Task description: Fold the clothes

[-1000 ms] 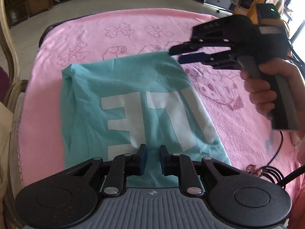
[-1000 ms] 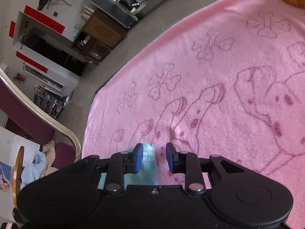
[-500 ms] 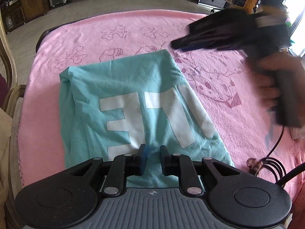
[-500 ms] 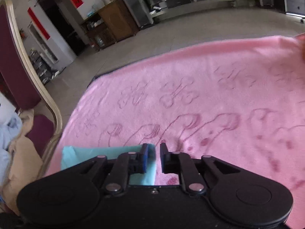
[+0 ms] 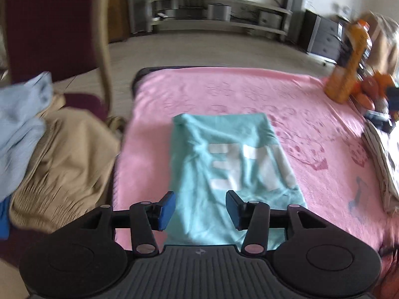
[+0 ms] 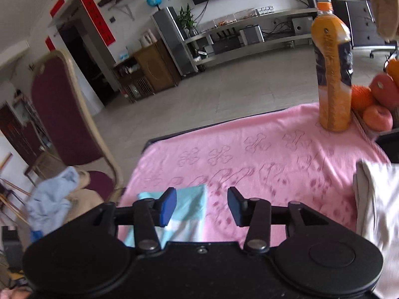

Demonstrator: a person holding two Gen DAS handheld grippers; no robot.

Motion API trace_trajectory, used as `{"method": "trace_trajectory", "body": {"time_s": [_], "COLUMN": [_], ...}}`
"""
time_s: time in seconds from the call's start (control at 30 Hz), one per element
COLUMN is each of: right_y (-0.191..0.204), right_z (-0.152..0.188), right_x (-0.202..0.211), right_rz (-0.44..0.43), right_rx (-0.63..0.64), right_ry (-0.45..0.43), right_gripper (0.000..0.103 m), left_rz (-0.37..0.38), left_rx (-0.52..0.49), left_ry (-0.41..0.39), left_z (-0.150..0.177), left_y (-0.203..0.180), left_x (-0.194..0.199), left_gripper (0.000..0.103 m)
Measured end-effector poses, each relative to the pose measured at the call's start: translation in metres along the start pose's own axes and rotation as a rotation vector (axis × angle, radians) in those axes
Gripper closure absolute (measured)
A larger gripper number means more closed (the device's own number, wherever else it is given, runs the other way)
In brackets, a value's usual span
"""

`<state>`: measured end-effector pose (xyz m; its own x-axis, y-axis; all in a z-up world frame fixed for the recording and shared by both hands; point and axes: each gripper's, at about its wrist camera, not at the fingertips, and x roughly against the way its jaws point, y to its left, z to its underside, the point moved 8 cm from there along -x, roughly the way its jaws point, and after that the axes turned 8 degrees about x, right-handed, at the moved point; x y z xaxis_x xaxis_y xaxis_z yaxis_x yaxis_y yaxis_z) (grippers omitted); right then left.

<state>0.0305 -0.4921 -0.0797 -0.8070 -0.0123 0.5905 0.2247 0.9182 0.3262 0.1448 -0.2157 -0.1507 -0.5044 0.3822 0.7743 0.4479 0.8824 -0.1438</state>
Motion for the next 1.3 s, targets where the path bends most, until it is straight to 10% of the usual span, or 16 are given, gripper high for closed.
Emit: {"method": "trace_trajectory", "body": {"time_s": [0.5,0.8,1.3], "right_y": [-0.028,-0.005,-0.025], "right_z": [0.073,0.096,0.109], "right_x": [-0.070,-0.126,-0.162], "right_rz": [0.003,-0.216,-0.251], "right_rx": [0.012,-0.113,-0.273], "right_ry": [0.179,0.284,0.334], "right_gripper": [0.053,0.065,0.072], "left_rz": [-0.051,0.076,0.221], "left_rx": [0.153,0.369,0.447], "left_ry": [0.020,0.128,0.237], "left_z": [0.015,-0.007,-0.007], "left_y": [0.029,0.061,0.057], "left_x": [-0.038,-0.081,-0.115], "left_gripper": [0.042,0.048,0.053]}}
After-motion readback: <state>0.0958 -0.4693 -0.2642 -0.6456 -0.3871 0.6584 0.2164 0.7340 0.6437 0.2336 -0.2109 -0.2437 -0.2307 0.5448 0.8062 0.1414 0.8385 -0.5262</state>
